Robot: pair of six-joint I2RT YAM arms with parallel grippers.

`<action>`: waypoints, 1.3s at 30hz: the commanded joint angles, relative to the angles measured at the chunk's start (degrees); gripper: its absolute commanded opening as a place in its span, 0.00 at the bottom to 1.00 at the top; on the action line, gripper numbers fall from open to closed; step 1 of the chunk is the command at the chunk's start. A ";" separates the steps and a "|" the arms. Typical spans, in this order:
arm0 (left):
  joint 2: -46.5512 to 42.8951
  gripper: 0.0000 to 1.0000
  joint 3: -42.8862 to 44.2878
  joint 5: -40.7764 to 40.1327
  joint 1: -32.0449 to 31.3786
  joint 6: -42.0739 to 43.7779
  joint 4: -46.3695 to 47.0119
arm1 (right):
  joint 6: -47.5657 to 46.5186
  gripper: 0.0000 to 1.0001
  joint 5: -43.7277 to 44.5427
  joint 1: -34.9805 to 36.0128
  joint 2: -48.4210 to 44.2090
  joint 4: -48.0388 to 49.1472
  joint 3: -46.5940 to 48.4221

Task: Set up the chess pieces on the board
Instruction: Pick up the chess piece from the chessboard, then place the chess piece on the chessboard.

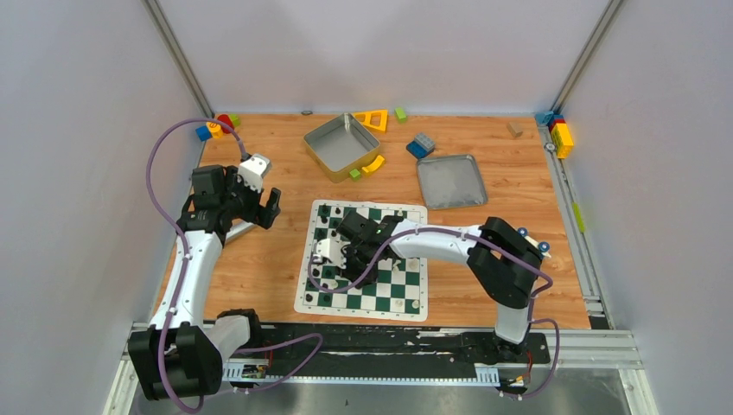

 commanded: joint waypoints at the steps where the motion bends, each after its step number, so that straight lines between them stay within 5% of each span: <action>1: -0.27 1.00 0.52 0.13 0.61 -0.12 1.56 | -0.21 0.00 0.51 -0.67 -6.80 -0.82 -1.56; 13: -0.18 1.00 -0.01 0.35 0.66 0.17 2.45 | -1.48 0.00 0.55 -6.28 -19.07 0.33 -16.94; 27: 0.15 1.00 -0.03 0.31 0.59 0.17 2.46 | -1.98 0.03 0.85 -7.47 -18.61 1.81 -20.15; 39: 0.24 1.00 -0.15 0.21 0.64 0.35 2.67 | -0.70 0.44 2.07 -7.45 -20.10 1.09 -17.03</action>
